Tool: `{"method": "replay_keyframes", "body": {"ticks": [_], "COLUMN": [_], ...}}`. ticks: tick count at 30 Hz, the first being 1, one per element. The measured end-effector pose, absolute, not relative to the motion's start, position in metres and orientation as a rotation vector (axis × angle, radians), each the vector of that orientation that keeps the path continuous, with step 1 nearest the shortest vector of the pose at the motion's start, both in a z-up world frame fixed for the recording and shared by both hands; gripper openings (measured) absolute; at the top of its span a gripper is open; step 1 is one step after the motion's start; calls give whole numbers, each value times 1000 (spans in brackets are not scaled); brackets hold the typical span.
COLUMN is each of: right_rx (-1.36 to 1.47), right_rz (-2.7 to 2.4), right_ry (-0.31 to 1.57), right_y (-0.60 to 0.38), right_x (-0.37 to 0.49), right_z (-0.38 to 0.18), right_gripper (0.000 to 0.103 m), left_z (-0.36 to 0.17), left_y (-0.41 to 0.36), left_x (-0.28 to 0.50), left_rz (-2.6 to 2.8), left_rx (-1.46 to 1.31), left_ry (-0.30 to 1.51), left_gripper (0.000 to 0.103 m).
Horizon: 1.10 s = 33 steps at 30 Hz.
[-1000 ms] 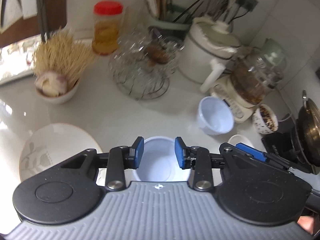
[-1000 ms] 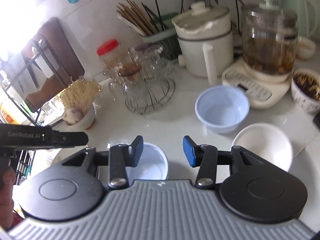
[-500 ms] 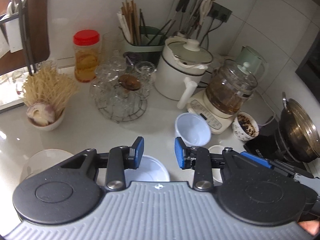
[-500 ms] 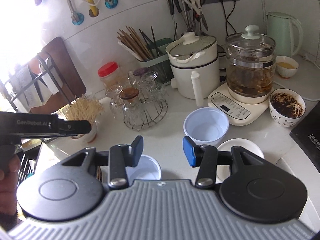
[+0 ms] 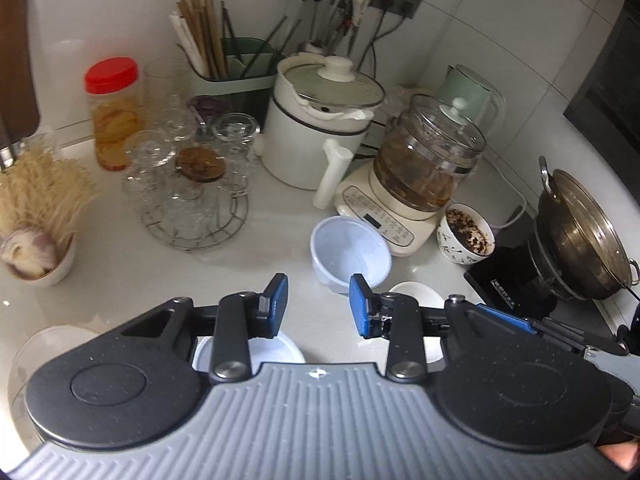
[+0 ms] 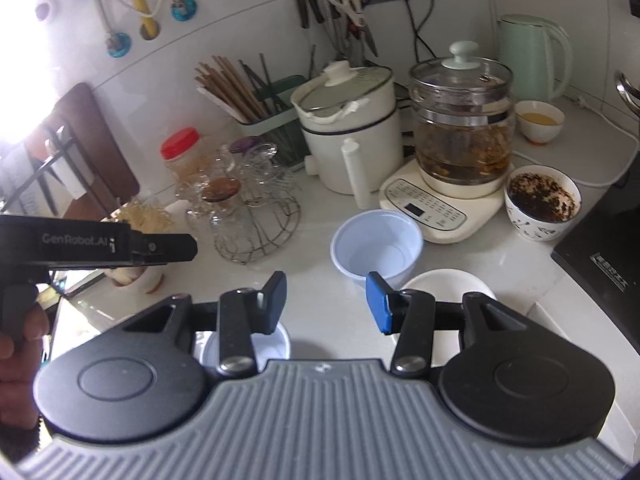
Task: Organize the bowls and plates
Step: 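Move both open grippers to the second light blue plastic bowl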
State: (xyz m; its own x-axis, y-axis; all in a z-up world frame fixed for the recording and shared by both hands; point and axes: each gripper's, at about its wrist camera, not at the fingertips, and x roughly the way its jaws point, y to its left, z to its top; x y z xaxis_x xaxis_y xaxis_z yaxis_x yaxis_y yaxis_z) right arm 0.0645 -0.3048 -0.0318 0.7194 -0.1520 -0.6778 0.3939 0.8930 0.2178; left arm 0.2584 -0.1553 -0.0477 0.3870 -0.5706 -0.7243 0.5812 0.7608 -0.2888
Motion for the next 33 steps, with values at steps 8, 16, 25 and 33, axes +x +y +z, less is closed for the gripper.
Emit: {"method": "replay_keyframes", "body": {"ticks": [8, 16, 25, 33], "right_rx": [378, 434, 469, 512], "right_rz": [-397, -484, -528, -516], "right_ry": [719, 755, 789, 816], "right_y": [-311, -314, -322, -355], "right_x": [69, 78, 82, 94], "right_z": [-34, -46, -57, -71], "right_gripper": [48, 48, 47, 65], "left_z": [-61, -77, -94, -112], "left_y": [-174, -183, -193, -216], "left_x": [273, 290, 306, 324], "left_rz": [-825, -890, -894, -842], "left_rx": [43, 68, 81, 79], "left_ry": [946, 993, 1056, 1097], "left_gripper": [39, 42, 42, 43]}}
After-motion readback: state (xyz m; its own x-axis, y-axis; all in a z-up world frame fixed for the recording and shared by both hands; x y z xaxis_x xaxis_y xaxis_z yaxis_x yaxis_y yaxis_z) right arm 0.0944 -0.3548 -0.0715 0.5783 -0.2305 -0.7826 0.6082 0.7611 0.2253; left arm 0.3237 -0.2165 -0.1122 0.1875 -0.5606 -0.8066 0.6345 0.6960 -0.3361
